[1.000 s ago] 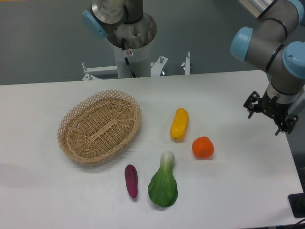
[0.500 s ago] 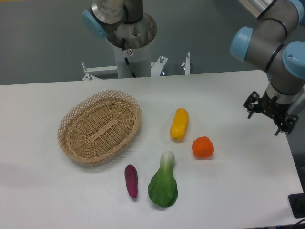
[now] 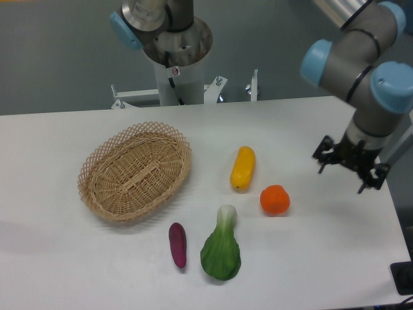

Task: Pick up the green vegetable from the table
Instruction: 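Move the open gripper over the green bok choy and lower it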

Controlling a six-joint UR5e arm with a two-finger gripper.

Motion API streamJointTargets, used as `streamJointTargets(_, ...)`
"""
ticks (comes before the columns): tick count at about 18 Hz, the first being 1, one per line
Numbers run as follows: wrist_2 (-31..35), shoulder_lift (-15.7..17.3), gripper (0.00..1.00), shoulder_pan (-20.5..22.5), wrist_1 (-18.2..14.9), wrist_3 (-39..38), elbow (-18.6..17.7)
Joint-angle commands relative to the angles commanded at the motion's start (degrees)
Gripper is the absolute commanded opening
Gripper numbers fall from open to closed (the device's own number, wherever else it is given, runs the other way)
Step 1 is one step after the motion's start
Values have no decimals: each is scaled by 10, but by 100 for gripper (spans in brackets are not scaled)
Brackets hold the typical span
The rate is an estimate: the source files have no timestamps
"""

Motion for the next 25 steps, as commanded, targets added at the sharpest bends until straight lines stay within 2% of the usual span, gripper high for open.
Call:
streamJointTargets(6, 2, 0, 100, -44, 4, -60, -13)
streamJointTargets(10, 7, 2, 100, -73, 11, -74, -56)
streamJointTargets(13, 6, -9, 100, -91, 23, -78, -62)
streamJointTargets(18, 2, -12, 100, -109, 25, -78, -83)
streamJointTargets(25, 5, -19, 100, -116, 56, -99, -93)
